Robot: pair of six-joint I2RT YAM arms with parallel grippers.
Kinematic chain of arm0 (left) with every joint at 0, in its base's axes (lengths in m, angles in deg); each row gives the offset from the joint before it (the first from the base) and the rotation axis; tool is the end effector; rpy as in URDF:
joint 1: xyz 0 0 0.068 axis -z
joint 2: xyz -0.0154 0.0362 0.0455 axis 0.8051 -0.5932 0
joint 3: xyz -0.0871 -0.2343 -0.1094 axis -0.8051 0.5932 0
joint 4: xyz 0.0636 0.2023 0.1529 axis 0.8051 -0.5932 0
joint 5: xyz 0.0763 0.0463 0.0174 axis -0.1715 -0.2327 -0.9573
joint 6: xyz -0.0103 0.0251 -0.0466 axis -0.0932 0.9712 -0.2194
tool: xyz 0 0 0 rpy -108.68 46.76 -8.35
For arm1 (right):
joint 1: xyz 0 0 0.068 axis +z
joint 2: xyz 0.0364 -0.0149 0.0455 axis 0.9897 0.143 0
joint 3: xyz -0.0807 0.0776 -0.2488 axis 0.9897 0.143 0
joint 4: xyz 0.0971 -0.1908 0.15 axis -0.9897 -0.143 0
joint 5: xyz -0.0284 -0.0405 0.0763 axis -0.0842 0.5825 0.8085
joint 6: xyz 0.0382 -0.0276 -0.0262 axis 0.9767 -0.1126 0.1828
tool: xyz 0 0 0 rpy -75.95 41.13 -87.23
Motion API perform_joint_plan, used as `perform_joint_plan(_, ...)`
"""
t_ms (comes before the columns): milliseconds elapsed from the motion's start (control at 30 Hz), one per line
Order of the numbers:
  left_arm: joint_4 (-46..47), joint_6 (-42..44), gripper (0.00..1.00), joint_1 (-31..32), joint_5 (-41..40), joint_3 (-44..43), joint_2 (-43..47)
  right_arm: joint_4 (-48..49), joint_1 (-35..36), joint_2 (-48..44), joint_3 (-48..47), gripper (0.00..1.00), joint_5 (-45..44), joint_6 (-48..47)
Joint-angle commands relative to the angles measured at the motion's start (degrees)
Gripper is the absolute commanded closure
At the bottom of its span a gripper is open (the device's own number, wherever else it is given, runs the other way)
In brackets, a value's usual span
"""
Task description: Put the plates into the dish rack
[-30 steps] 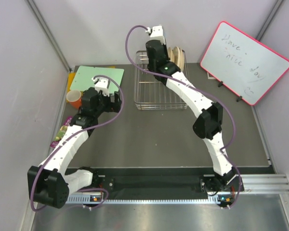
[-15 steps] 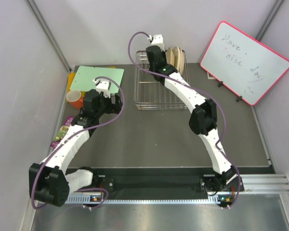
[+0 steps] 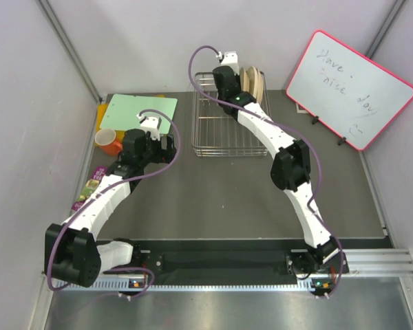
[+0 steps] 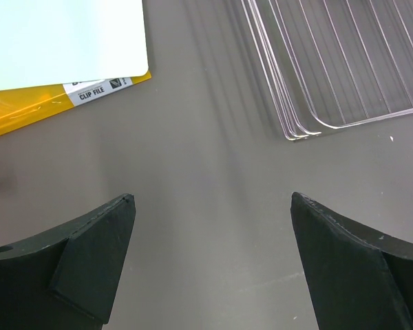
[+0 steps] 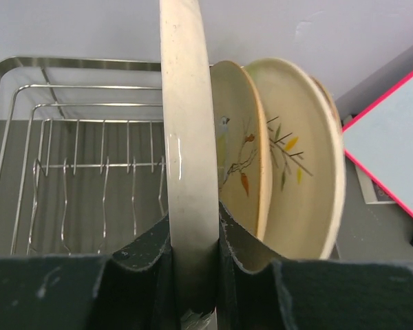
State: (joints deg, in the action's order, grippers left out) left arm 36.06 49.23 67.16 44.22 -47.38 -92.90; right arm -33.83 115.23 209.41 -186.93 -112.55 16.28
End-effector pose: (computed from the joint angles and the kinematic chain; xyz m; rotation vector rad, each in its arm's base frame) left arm 0.2626 -0.0657 0.2746 0.2162 2.0259 -0.2518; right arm 0.4788 0.2886 0.3130 -0.0249 1.8431 -0.2394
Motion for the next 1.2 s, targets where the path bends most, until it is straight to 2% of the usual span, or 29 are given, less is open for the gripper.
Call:
perform_joint_plan(0, 2.19, -0.27, 0.01, 0.0, 0.36, -0.21, -0.13, 5.66, -0.05, 0.35, -4.83, 1.0, 2.32, 2.84)
perform_joint_plan(300, 1.22, -0.1, 0.01, 0.08, 0.36, -0.3, -0.31, 8.38, -0.32, 2.73, -5.45, 1.0, -0.66, 0.21)
perform_joint_plan(433, 1.83, -0.45, 0.01, -0.01, 0.97, -0.39, -0.4, 10.31, 0.38, -1.04, -5.19, 0.7, -0.84, -2.52)
perform_joint_plan(567, 2.8, -1.15, 0.01, 0.08, 2.38, -0.3, -0.22, 16.88, 1.96, -9.91, 1.04, 0.57, 0.38, -6.47)
perform_joint_plan(700, 2.8, -0.8, 0.01, 0.08, 1.77, -1.18, 0.04, 23.93, 4.16, -19.76, 12.88, 0.43, 2.76, -12.26)
perform_joint_plan(733, 2.8, -0.8, 0.01, 0.08, 1.77, -1.18, 0.04, 24.46, 5.04, -22.82, 14.22, 0.36, 2.85, -13.58)
perform_joint_plan(800, 2.8, -0.8, 0.01, 0.08, 1.77, -1.18, 0.04, 24.99, 5.57, -25.74, 18.69, 0.27, 2.41, -17.54)
perform_joint_plan(867, 2.8, -0.8, 0.01, 0.08, 1.77, -1.18, 0.04, 27.35, 5.57, -30.57, 23.18, 0.08, 0.84, -22.61)
perform_joint_plan(900, 2.8, -0.8, 0.01, 0.08, 1.77, -1.18, 0.04, 29.28, 5.48, -32.41, 29.38, 0.01, 0.13, -25.35)
perform_joint_plan(967, 2.8, -0.8, 0.01, 0.08, 1.77, -1.18, 0.04, 32.38, 4.61, -37.6, 35.3, 0.0, 0.04, -31.32)
perform_joint_plan(1000, 2.8, -0.8, 0.01, 0.08, 1.77, -1.18, 0.04, 30.99, 4.0, -39.01, 38.38, 0.0, 0.47, -31.61)
perform_joint_plan(1033, 2.8, -0.8, 0.01, 0.08, 1.77, -1.18, 0.04, 22.44, 2.34, -41.46, 38.67, 0.0, 4.65, -31.09)
perform_joint_plan(1133, 2.8, -0.8, 0.01, 0.08, 1.77, -1.18, 0.04, 9.22, -3.62, -45.43, 38.84, 0.0, 8.3, -22.5)
perform_joint_plan(1167, 2.8, -0.8, 0.01, 0.08, 1.77, -1.18, 0.04, 7.78, -5.22, -46.66, 40.5, 0.0, 9.17, -18.38)
